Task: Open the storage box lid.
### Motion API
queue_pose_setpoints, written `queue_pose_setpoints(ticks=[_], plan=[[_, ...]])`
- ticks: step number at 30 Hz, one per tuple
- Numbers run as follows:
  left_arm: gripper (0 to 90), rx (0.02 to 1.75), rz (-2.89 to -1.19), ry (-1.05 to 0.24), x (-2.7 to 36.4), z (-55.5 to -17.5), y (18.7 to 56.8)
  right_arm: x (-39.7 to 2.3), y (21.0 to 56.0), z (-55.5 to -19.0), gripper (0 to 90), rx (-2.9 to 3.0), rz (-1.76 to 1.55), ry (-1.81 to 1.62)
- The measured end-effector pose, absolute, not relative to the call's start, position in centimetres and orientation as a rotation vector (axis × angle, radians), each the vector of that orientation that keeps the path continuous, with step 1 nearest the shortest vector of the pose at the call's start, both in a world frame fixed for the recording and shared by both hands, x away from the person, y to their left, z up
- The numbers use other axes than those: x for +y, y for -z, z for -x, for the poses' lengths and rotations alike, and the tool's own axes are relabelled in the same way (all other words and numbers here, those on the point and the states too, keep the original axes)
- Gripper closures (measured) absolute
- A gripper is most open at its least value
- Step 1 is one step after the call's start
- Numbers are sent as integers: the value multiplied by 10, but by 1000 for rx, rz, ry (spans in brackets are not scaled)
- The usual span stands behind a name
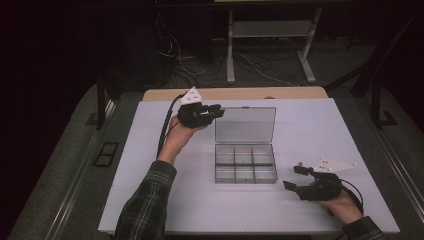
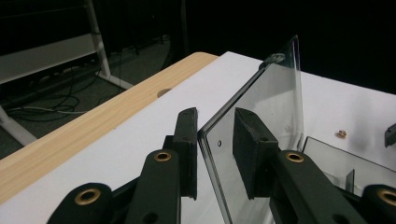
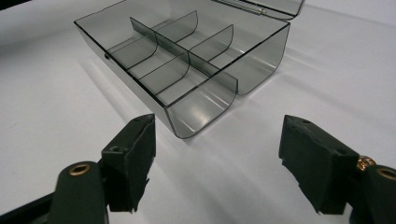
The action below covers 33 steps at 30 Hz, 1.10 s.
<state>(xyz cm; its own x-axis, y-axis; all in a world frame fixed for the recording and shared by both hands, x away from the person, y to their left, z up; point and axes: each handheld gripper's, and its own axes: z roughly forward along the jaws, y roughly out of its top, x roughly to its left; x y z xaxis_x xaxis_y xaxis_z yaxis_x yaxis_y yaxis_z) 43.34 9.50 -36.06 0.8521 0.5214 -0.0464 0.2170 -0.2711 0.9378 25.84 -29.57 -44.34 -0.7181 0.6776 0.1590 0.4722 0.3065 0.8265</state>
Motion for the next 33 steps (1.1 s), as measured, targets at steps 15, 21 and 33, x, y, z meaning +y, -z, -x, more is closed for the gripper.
queue_pose_setpoints(ticks=[15, 21, 33], plan=[[684, 587, -1863, -316, 93, -448, 365, -296, 443, -259, 270, 2343, -1054, -1375], [663, 603, -1872, -320, 91, -455, 370, -297, 443, -258, 270, 2337, -1066, -1378], [602, 634, -1898, -339, 86, -465, 380, -297, 442, -258, 270, 2327, -1057, -1376]])
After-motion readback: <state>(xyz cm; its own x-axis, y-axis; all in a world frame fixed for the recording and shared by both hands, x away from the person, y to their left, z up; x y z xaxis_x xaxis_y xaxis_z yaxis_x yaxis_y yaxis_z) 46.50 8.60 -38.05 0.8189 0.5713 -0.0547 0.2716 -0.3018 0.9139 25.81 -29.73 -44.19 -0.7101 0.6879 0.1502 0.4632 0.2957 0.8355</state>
